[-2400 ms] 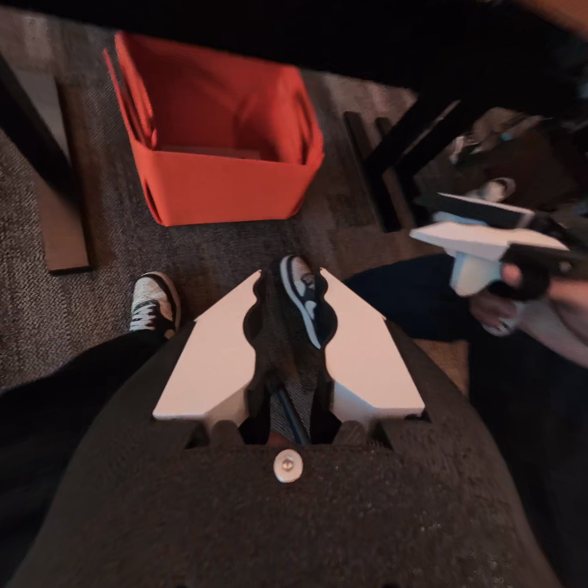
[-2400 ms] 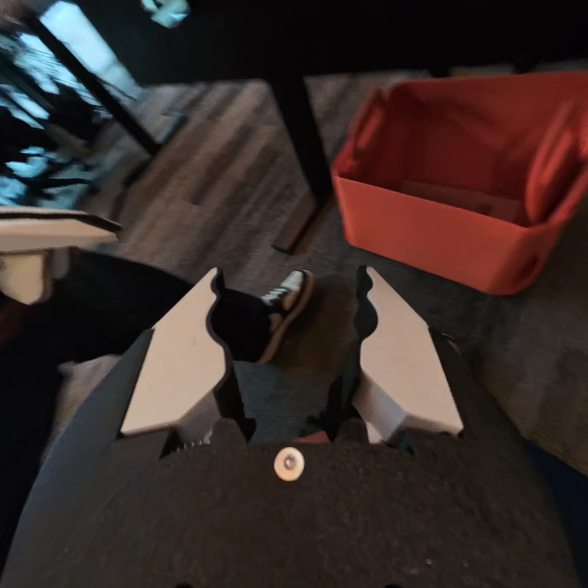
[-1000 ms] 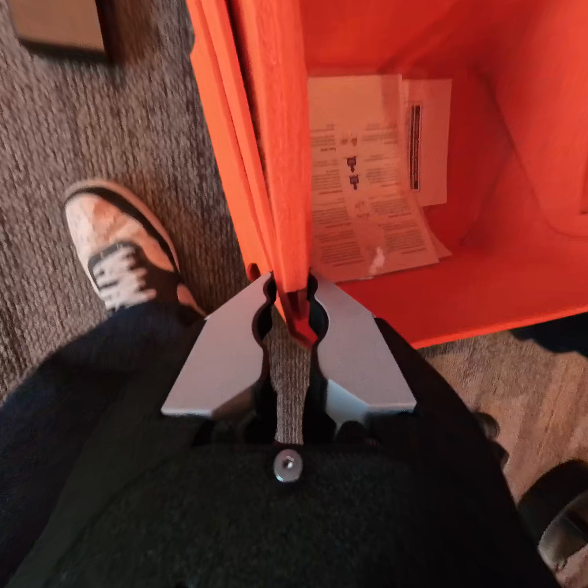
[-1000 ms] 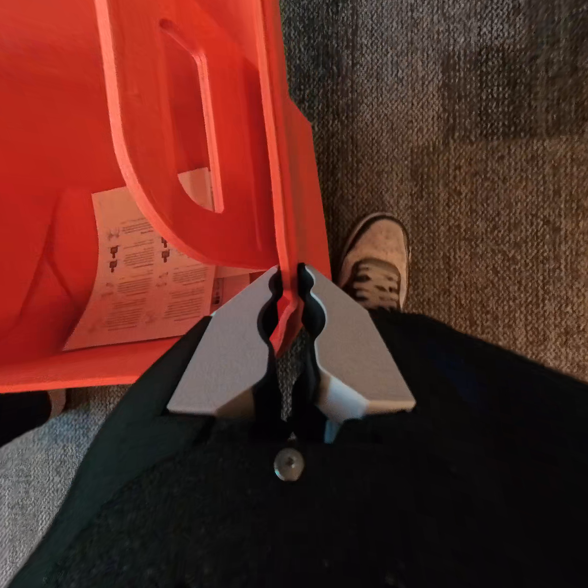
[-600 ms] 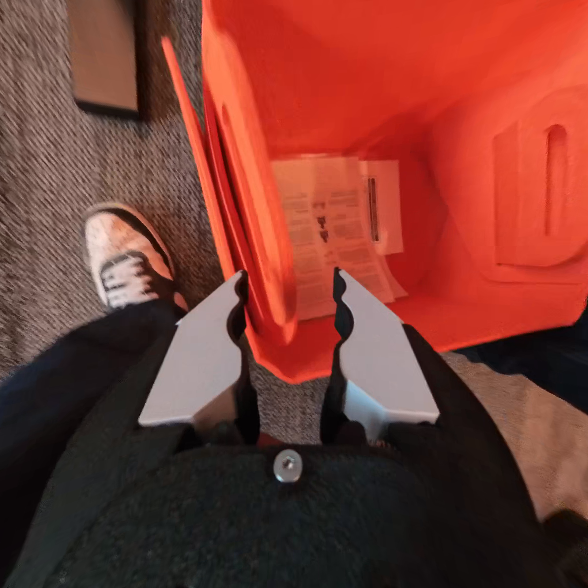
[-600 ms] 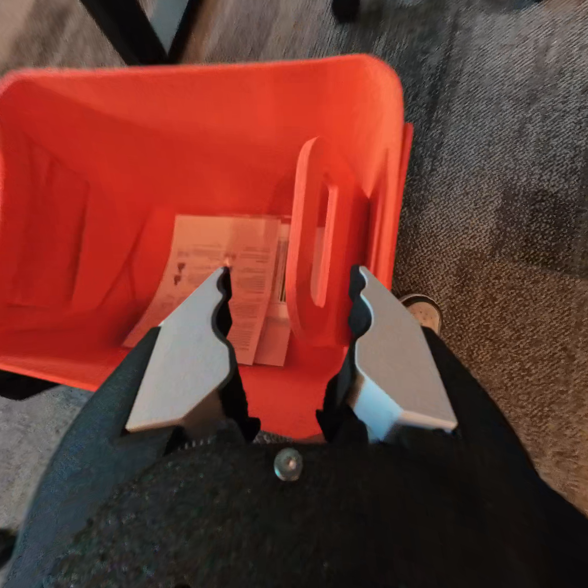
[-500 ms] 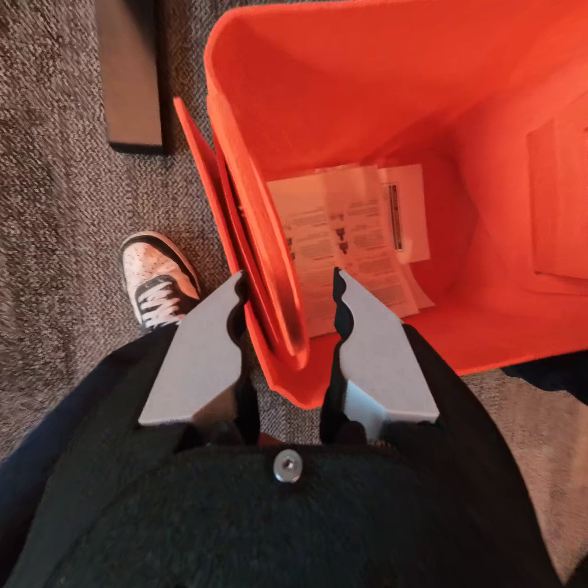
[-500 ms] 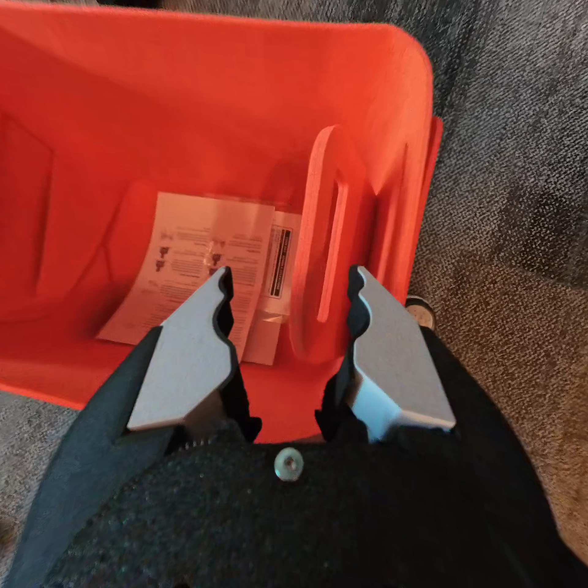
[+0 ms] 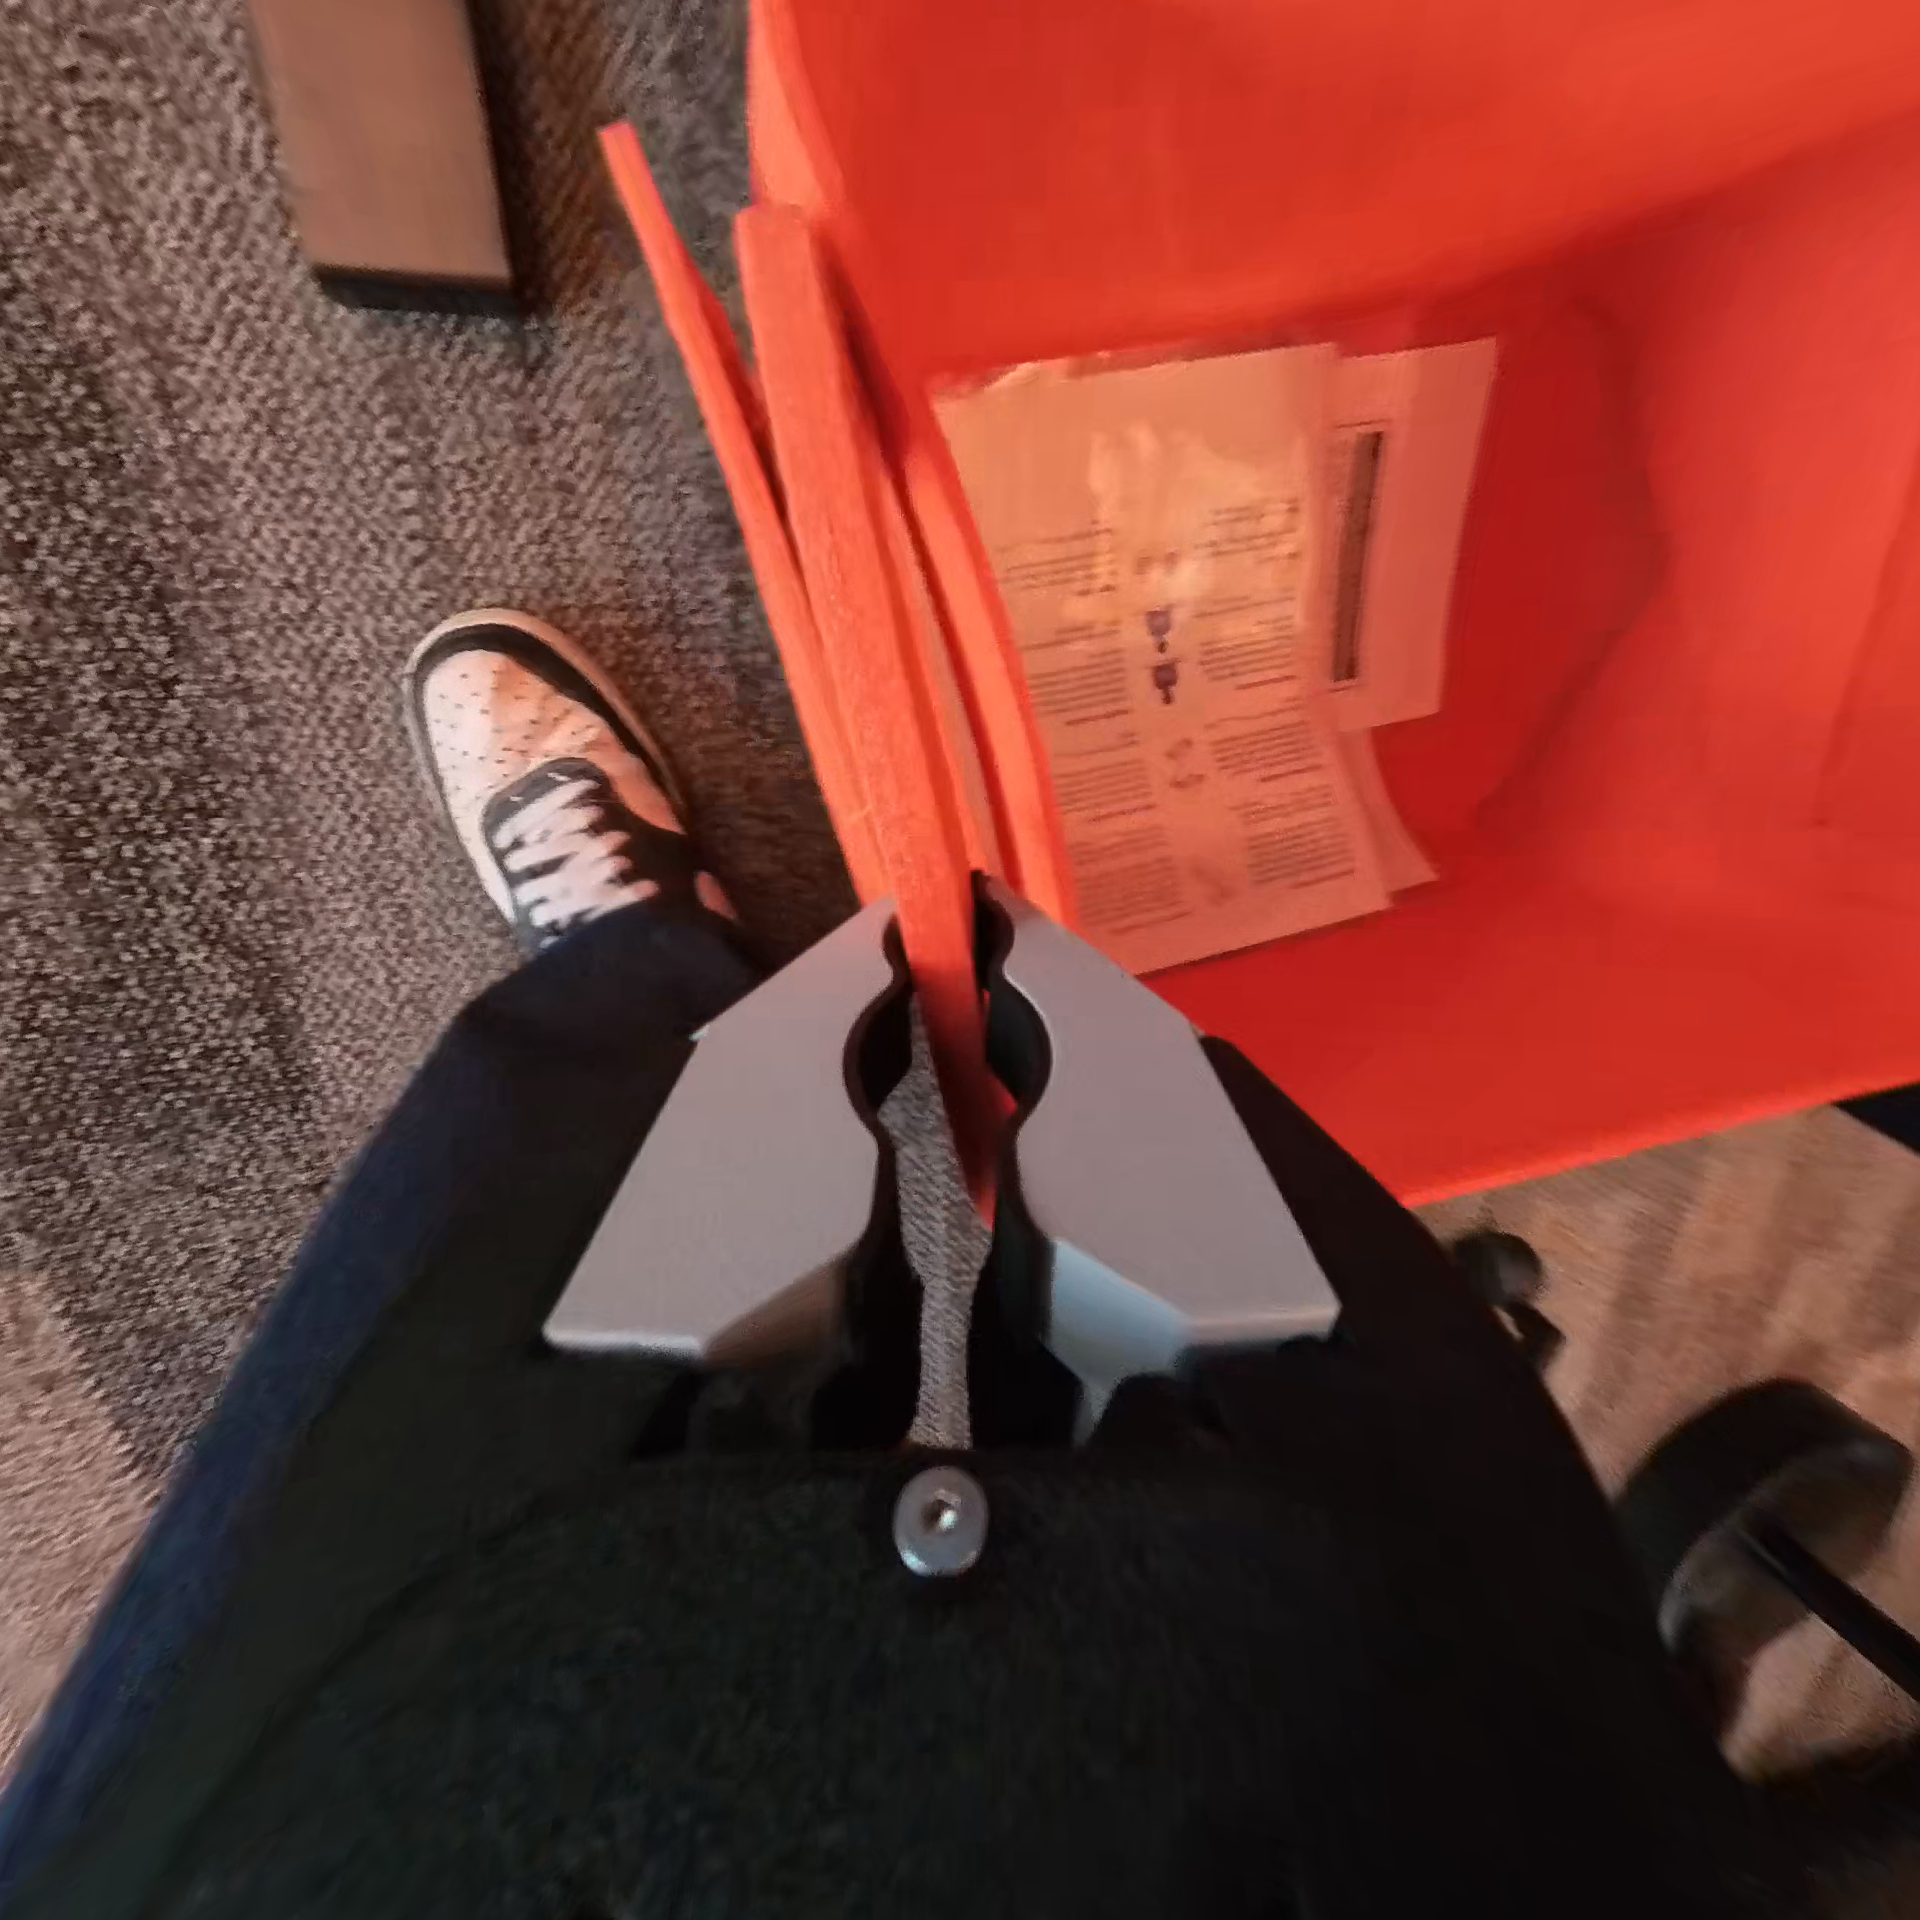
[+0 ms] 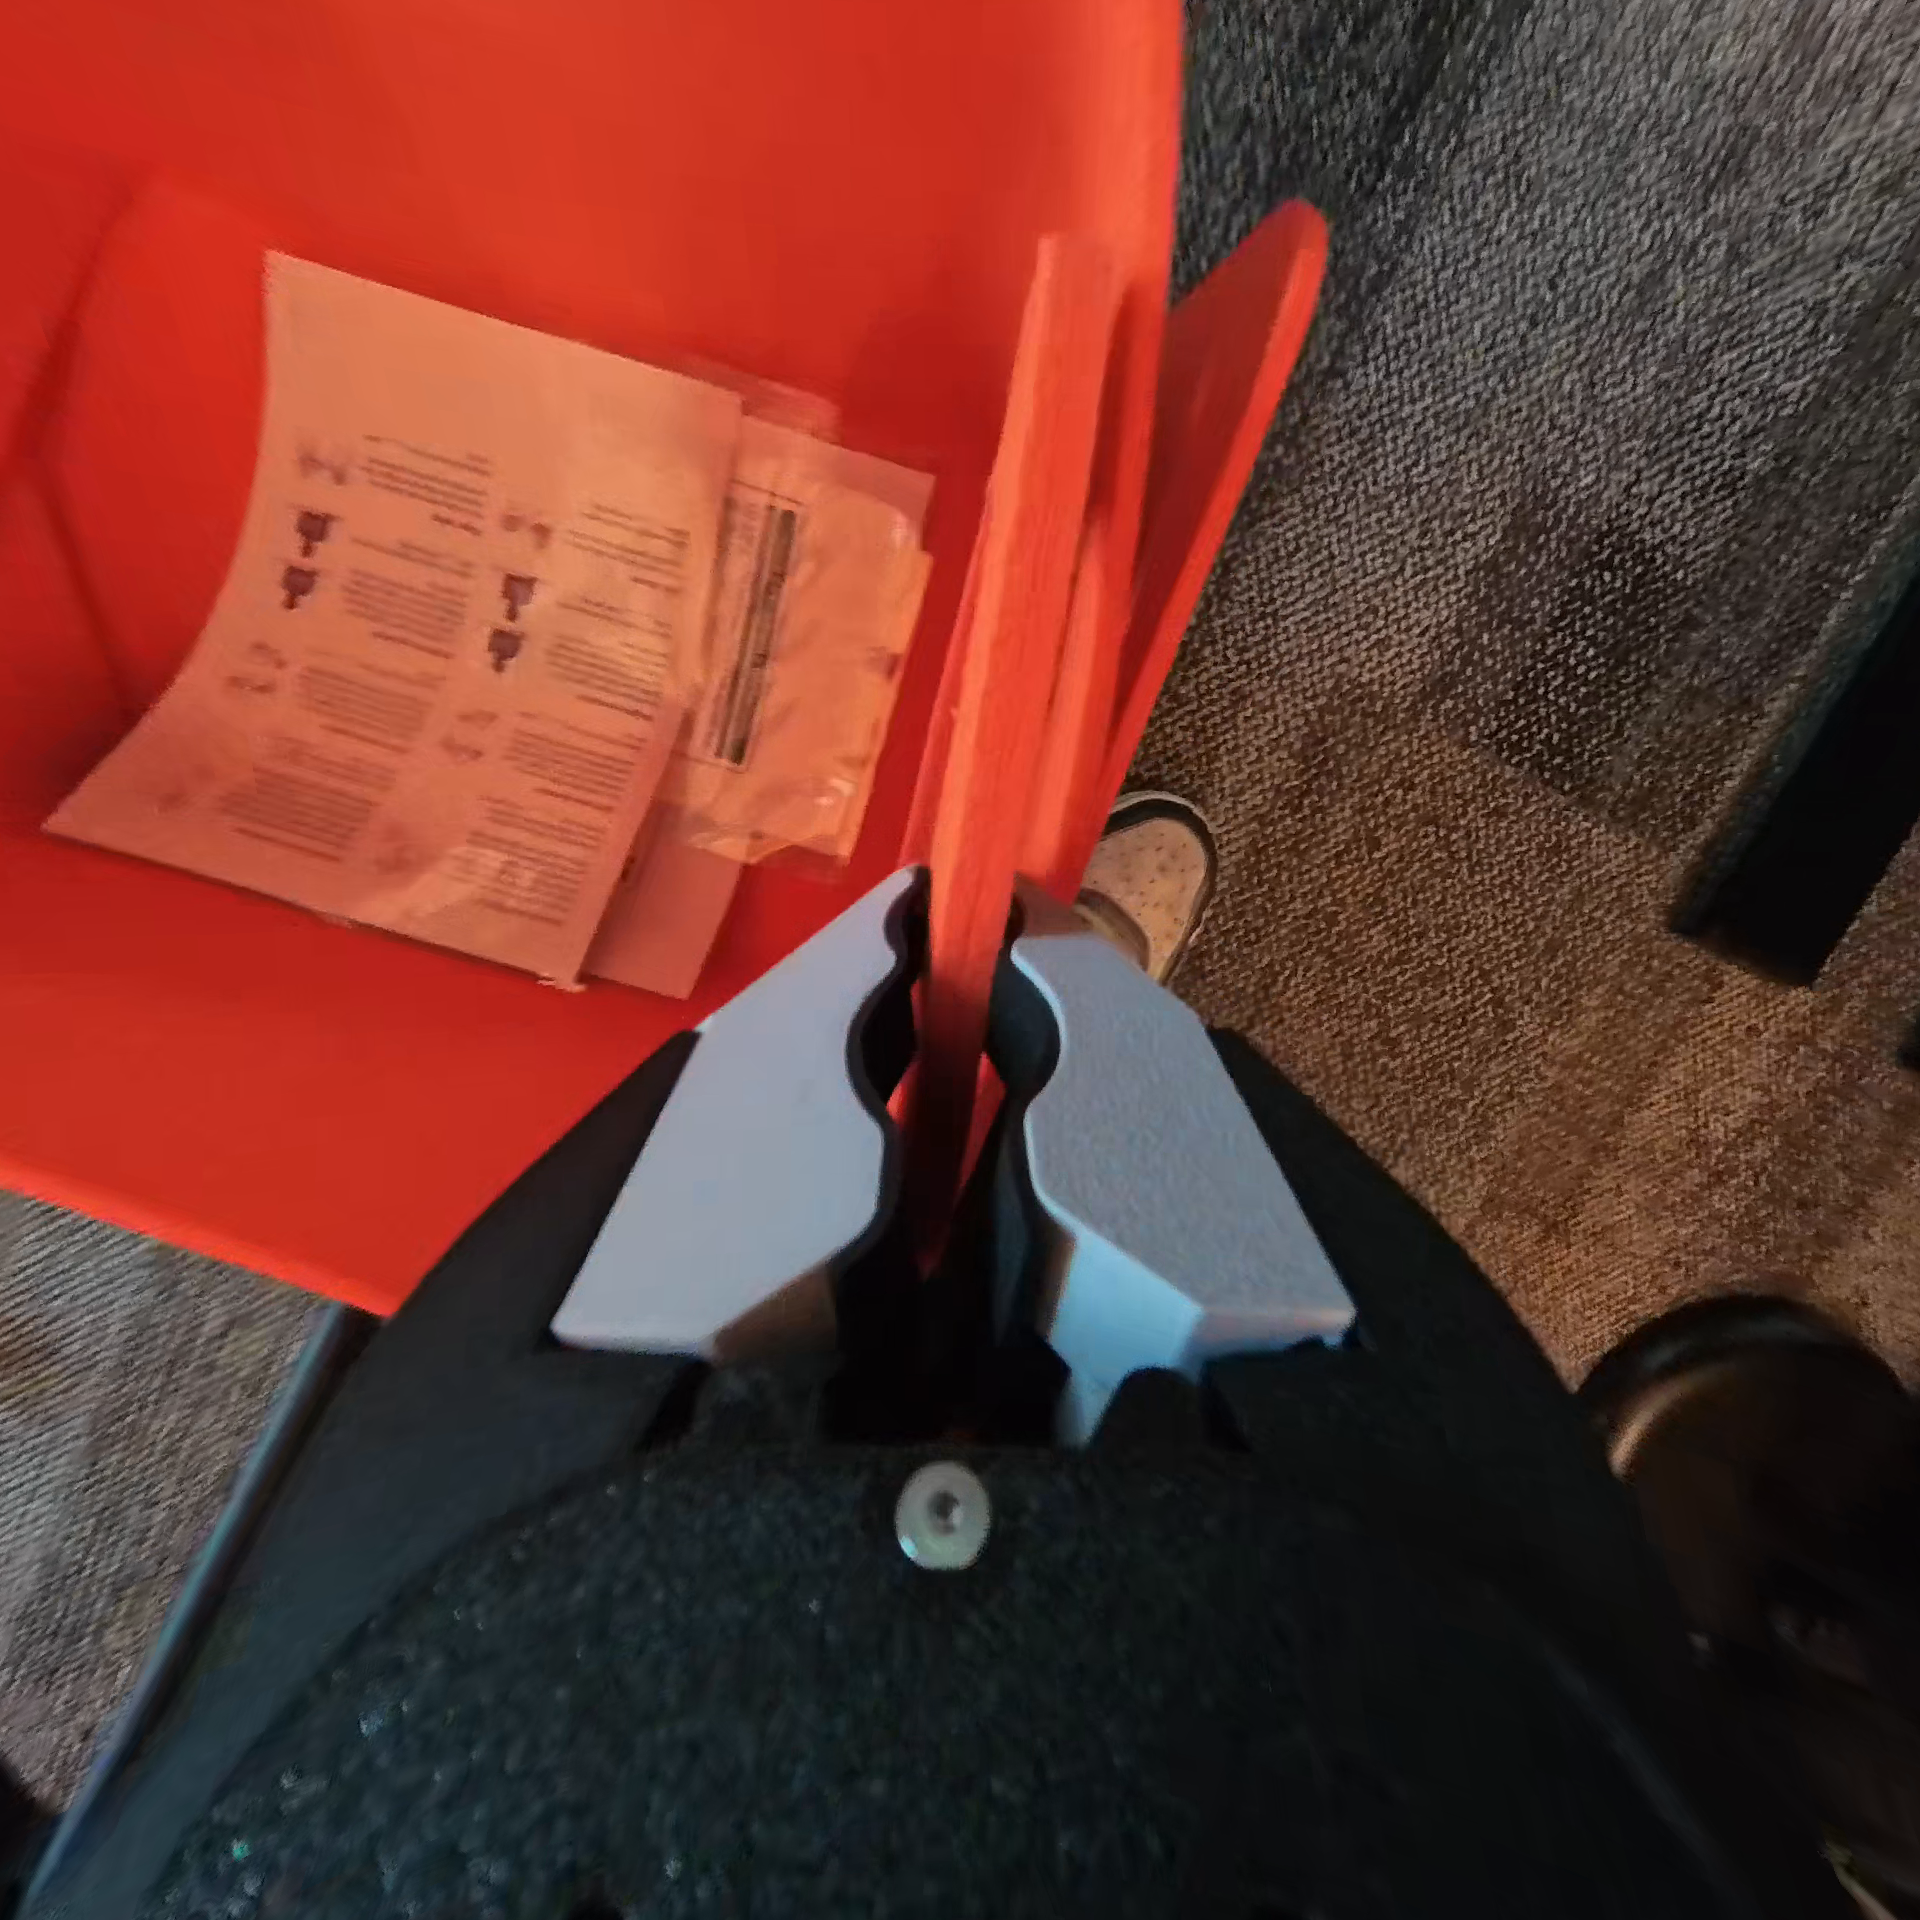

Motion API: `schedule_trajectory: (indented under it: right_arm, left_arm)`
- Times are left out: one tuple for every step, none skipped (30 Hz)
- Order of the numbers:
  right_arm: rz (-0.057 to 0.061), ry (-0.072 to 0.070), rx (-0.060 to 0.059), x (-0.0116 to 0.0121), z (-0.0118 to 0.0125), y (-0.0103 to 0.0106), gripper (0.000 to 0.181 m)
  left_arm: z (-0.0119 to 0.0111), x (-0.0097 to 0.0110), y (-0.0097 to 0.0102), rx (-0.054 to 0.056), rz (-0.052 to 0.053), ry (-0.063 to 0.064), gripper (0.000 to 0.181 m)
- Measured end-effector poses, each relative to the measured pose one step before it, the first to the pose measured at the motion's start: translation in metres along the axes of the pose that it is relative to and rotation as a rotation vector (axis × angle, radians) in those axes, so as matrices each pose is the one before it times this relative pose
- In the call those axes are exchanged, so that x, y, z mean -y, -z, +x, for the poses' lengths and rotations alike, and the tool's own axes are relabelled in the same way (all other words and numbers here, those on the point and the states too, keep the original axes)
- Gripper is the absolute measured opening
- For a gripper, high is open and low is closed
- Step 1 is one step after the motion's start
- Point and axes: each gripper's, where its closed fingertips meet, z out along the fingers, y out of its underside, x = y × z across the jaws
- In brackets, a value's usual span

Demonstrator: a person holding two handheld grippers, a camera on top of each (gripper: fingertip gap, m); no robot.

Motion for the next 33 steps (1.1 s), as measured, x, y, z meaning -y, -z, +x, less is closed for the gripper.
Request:
schedule_trajectory:
  right_arm:
    - [0.0237,0.0119,0.0043,0.00151,-0.00822,0.02041,0.006]
    - [0.0307,0.0238,-0.0044,0.00444,-0.00703,0.02169,0.005]
    - [0.0294,0.014,-0.0035,0.00597,-0.00573,0.02285,0.006]
    - [0.0287,0.0038,0.0013,0.00646,-0.00485,0.02375,0.005]
    - [0.0226,0.0088,-0.0045,0.00613,-0.00298,0.02509,0.006]
    - [0.0285,0.0106,-0.0133,0.00681,-0.00073,0.02677,0.005]
    - [0.0229,-0.0036,0.0003,0.0069,-0.00159,0.02688,0.005]
    - [0.0104,-0.0014,0.0064,0.00764,-0.00187,0.02614,0.006]
    - [0.018,0.0035,0.0009,0.00894,-0.0008,0.02632,0.005]
    - [0.0202,-0.0005,0.0051,0.00838,-0.00176,0.02658,0.005]
    - [0.0089,0.0066,0.0112,0.00687,-0.00393,0.02637,0.005]
    - [0.0071,0.0263,0.0039,0.0067,-0.00425,0.02564,0.005]
    - [0.005,0.0261,0.0021,0.0073,-0.00411,0.02464,0.005]
    - [0.0054,0.0171,0.0065,0.0085,-0.00391,0.0238,0.006]
    - [0.009,0.0053,0.0054,0.01034,-0.00253,0.02253,0.005]
    - [0.0023,0.0017,0.0152,0.01119,-0.00247,0.02057,0.006]
    - [-0.0025,-0.011,0.0324,0.01216,-0.00416,0.01849,0.006]
    - [-0.0054,0.0066,0.0269,0.01443,-0.00391,0.01704,0.007]
    - [0.006,0.0447,-0.0076,0.01885,0.00047,0.01673,0.006]
    - [0.0139,0.0334,0.0001,0.02163,0.00067,0.01566,0.006]
    - [0.0091,0.0151,0.0264,0.02255,-0.00222,0.0136,0.007]
    - [0.0118,0.0214,0.0163,0.0244,-0.00084,0.01252,0.006]
    - [0.0096,0.0321,-0.0016,0.02578,0.00207,0.01131,0.006]
    - [0.0074,0.0393,-0.0078,0.02622,0.00409,0.00966,0.006]
    - [0.011,0.029,-0.0022,0.02631,0.00526,0.00776,0.006]
    - [0.0137,0.0266,-0.0032,0.02586,0.00719,0.00516,0.006]
    - [0.0111,0.032,-0.0169,0.02422,0.0108,0.00242,0.006]
    - [0.0127,0.025,-0.0224,0.02212,0.0134,-0.00074,0.006]
    - [0.011,0.0176,-0.0105,0.01944,0.01276,-0.00427,0.005]
    - [0.0096,0.002,0.013,0.01749,0.01008,-0.0075,0.006]
    - [0.008,-0.0114,0.0276,0.01674,0.0089,-0.01045,0.005]
    - [0.0024,-0.0128,0.0106,0.01628,0.01201,-0.01273,0.005]
    - [-0.002,0.0036,0.0012,0.0161,0.01365,-0.01528,0.005]
  left_arm:
    - [0.0144,-0.00218,0.01713,-0.0319,0.0196,-0.0138,0.007]
    - [0.01505,-0.00137,0.0187,-0.0199,0.0236,-0.0301,0.007]
    - [0.01453,-0.00072,0.02044,-0.0125,0.0229,-0.0418,0.007]
    - [0.01336,0.00079,0.02248,-0.0111,0.028,-0.0371,0.007]
    - [0.01377,0.00146,0.02426,-0.0247,0.0329,-0.0211,0.007]
    - [0.01482,-0.00001,0.02515,-0.0361,0.0268,-0.0082,0.007]
    - [0.01524,-0.00117,0.02593,-0.0347,0.0244,-0.0059,0.007]
    - [0.01678,-0.00275,0.02586,-0.0334,0.0173,-0.0145,0.006]
    - [0.01664,-0.00333,0.02561,-0.0243,0.012,-0.0268,0.007]
    - [0.01559,-0.00218,0.02542,-0.0157,0.0155,-0.0264,0.007]
    - [0.01632,-0.00139,0.02466,-0.0264,0.0163,-0.0106,0.007]
    - [0.01626,-0.00046,0.02404,-0.0303,0.015,-0.0055,0.007]
    - [0.01398,0.00178,0.02341,-0.0202,0.0173,-0.0136,0.007]
    - [0.0126,0.00395,0.02254,-0.0196,0.0188,-0.0091,0.006]
    - [0.01257,0.00582,0.0211,-0.0277,0.0177,-0.0039,0.007]
    - [0.01145,0.00785,0.01952,-0.0242,0.0165,-0.0068,0.007]
    - [0.01112,0.00838,0.01798,-0.024,0.0075,-0.0065,0.007]
    - [0.01101,0.00936,0.01715,-0.0216,0.008,-0.0056,0.007]
    - [0.00967,0.00989,0.01643,-0.0091,0.0055,-0.0181,0.007]
    - [0.00799,0.01054,0.0167,0.0055,0.0033,-0.0224,0.007]
    - [0.00821,0.01222,0.01722,0.0015,0.0108,-0.0213,0.007]
    - [0.00731,0.01376,0.01738,0.0027,0.0167,-0.0214,0.007]
    - [0.00545,0.01521,0.01745,0.0079,0.0208,-0.0183,0.007]
    - [0.00409,0.01639,0.01687,0.0039,0.0245,-0.0118,0.007]
    - [0.00183,0.01728,0.01541,0.0049,0.0229,-0.0095,0.007]
    - [-0.00134,0.0177,0.01347,0.008,0.0192,-0.0068,0.007]
    - [-0.00499,0.01865,0.01123,0.0123,0.0202,0.0014,0.007]
    - [-0.00722,0.01852,0.00821,0.0114,0.0137,0.0063,0.007]
    - [-0.01,0.01892,0.00524,0.0172,0.0102,0.002,0.007]
    - [-0.01203,0.01895,0.00212,0.0201,0.0057,-0.0001,0.007]
    - [-0.01373,0.01837,-0.00107,0.0207,-0.0005,0.0041,0.007]
    - [-0.0161,0.0174,-0.00326,0.0306,-0.0029,0.006,0.007]
    - [-0.01639,0.01606,-0.0054,0.0328,-0.0032,0.009,0.007]
